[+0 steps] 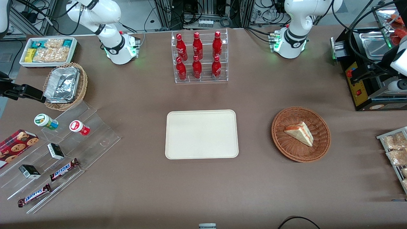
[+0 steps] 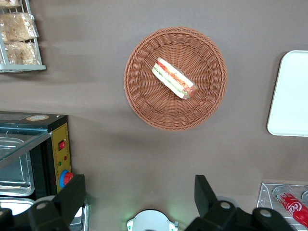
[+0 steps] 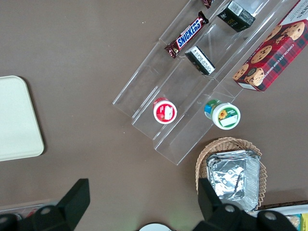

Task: Place sandwich from basket to tray
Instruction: 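Move the left gripper toward the sandwich in the wicker basket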

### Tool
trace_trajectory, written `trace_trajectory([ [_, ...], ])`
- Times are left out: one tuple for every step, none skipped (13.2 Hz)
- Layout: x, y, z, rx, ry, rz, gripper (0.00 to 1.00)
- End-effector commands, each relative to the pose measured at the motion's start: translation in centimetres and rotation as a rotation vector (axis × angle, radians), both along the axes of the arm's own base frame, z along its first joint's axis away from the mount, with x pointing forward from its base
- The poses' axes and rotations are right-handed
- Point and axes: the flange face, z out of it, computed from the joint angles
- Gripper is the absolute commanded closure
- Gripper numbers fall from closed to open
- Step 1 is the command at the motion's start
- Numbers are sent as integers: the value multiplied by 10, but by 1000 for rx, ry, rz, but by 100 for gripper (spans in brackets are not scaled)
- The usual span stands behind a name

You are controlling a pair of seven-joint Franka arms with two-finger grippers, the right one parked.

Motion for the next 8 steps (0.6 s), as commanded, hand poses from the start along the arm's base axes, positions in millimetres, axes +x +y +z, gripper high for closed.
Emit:
trace_trajectory([
  [1,0,5,-13,10,-21,0],
  [3,0,4,-13,8,-20,0],
  [8,-1,-5,1,22,-15,0],
  [15,-1,-20,16,42,-12,0],
  [26,2,-35,39,49,-7,0],
  [34,3,-54,47,61,2,0],
  [37,4,-75,53,53,36,0],
  [37,4,-99,61,36,97,0],
])
